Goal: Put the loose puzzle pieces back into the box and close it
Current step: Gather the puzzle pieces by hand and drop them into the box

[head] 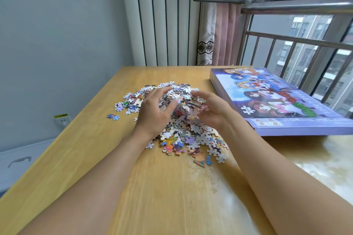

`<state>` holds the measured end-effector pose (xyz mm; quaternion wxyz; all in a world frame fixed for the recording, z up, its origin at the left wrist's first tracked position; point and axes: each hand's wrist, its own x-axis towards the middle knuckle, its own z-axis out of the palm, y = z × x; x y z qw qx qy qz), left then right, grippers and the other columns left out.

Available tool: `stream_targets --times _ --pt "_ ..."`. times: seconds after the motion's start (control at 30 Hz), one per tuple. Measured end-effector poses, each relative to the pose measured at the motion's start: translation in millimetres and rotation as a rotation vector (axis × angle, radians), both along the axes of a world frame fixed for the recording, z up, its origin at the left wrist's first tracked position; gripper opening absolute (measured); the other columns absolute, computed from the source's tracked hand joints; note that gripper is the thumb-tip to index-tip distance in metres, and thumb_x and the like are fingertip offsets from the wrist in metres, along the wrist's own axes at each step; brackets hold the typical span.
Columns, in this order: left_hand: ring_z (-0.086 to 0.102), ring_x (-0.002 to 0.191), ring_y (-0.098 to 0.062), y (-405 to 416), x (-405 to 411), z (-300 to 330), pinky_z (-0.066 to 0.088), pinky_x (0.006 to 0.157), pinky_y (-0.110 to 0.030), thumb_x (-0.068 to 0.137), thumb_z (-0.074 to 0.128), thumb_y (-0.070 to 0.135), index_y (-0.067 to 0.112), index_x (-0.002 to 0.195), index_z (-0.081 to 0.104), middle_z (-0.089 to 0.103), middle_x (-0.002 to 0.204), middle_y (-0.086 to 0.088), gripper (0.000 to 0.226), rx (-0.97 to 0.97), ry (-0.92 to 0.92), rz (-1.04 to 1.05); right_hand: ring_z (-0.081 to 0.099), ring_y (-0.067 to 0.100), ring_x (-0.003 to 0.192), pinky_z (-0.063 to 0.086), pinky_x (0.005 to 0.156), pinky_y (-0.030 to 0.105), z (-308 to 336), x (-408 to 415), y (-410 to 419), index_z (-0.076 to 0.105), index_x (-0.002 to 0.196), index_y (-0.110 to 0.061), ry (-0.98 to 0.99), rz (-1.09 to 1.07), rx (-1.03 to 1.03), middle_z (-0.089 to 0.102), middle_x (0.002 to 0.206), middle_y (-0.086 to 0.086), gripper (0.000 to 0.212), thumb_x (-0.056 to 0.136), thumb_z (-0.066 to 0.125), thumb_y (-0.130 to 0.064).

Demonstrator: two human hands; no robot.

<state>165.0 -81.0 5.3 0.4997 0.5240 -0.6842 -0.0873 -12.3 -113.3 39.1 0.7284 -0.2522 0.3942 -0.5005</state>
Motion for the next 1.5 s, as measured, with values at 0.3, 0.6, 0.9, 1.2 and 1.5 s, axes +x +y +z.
stream_targets --times 0.3,0.6,0.9,1.2,1.5 --pt "0.062 0.112 -0.006 3 -30 0 0.048 0.100 -0.025 0.092 0.072 0.025 0.020 0.130 0.067 0.069 0.125 0.005 0.039 -0.062 -0.067 -0.074 0.065 0.034 0.112 0.055 0.098 0.038 -3 5 0 0.055 0.126 0.006 -0.263 0.057 0.123 0.058 0.126 0.024 0.039 0.092 0.067 -0.009" --pt "0.056 0.123 -0.011 -2 -23 -2 0.045 0.100 -0.028 0.096 0.064 0.037 0.023 0.135 0.061 0.063 0.133 0.004 0.041 -0.015 -0.100 -0.012 0.066 0.035 0.072 0.056 0.050 0.033 3 -2 8 0.052 0.120 0.002 0.159 0.027 -0.043 0.059 0.103 0.025 0.025 0.096 0.058 -0.002" --pt "0.058 0.118 -0.012 -1 -25 -2 0.045 0.103 -0.029 0.090 0.074 0.031 0.023 0.133 0.062 0.065 0.128 0.005 0.046 -0.055 -0.323 -0.120 0.062 0.029 0.086 0.054 0.062 0.033 5 -5 15 0.053 0.114 0.005 -0.035 0.078 0.072 0.058 0.103 0.021 0.022 0.093 0.052 -0.002" --pt "0.059 0.111 -0.004 1 -28 -2 0.049 0.101 -0.028 0.084 0.080 0.021 0.014 0.127 0.068 0.070 0.122 0.000 0.046 -0.120 -0.262 -0.156 0.067 0.023 0.089 0.056 0.070 0.032 -9 -1 7 0.070 0.106 -0.002 0.041 0.120 -0.027 0.068 0.108 0.015 0.020 0.094 0.068 -0.017" --pt "0.061 0.111 -0.012 -3 -21 -6 0.053 0.096 -0.037 0.075 0.082 0.048 0.023 0.131 0.060 0.065 0.121 0.005 0.065 -0.044 -0.214 -0.091 0.068 0.029 0.101 0.056 0.070 0.032 -11 -10 3 0.065 0.107 0.003 0.343 0.092 -0.031 0.062 0.123 0.017 0.023 0.087 0.074 -0.007"
